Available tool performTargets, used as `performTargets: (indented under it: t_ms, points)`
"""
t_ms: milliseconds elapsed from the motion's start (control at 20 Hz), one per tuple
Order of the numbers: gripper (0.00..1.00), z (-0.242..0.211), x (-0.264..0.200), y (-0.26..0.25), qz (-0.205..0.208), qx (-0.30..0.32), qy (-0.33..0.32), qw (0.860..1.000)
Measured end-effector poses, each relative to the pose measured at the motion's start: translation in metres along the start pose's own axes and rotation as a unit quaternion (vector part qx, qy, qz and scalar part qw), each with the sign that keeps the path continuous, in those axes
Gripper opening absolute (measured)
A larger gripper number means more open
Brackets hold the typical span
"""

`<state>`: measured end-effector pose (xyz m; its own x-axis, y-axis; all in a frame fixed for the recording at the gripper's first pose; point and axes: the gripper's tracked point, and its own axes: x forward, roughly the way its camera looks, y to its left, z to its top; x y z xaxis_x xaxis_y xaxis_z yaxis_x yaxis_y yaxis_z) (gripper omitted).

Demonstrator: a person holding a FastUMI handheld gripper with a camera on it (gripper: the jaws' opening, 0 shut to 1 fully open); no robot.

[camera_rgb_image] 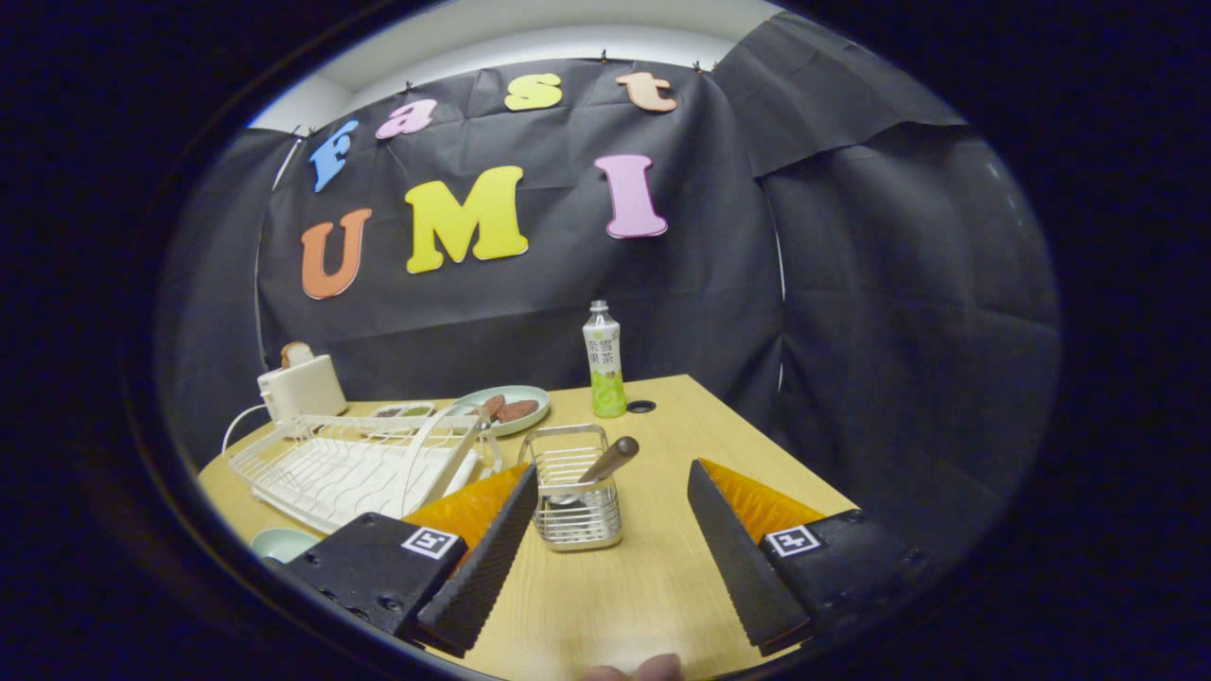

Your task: Take the plate from the dish rack, then take the spoon from the basket and place it into the plate.

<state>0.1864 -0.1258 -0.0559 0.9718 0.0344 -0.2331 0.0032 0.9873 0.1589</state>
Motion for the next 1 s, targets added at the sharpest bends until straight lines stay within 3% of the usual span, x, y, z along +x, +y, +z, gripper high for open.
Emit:
performTargets:
  t_ms: [300, 400, 550, 1000]
  points:
    - [1.0, 0.001, 0.037, 0.007, 0.009, 0.027, 0.006, 1.0]
    - [0.96, 0.0, 0.042, 0.012, 0.014, 0.035, 0.009, 0.999]
    - [0.81, 0.0, 0.042, 0.017, 0.019, 0.03, 0.01, 0.999]
    - [0.2, 0.021, 0.038, 0.027, 0.019, 0.003, -0.008, 1.0]
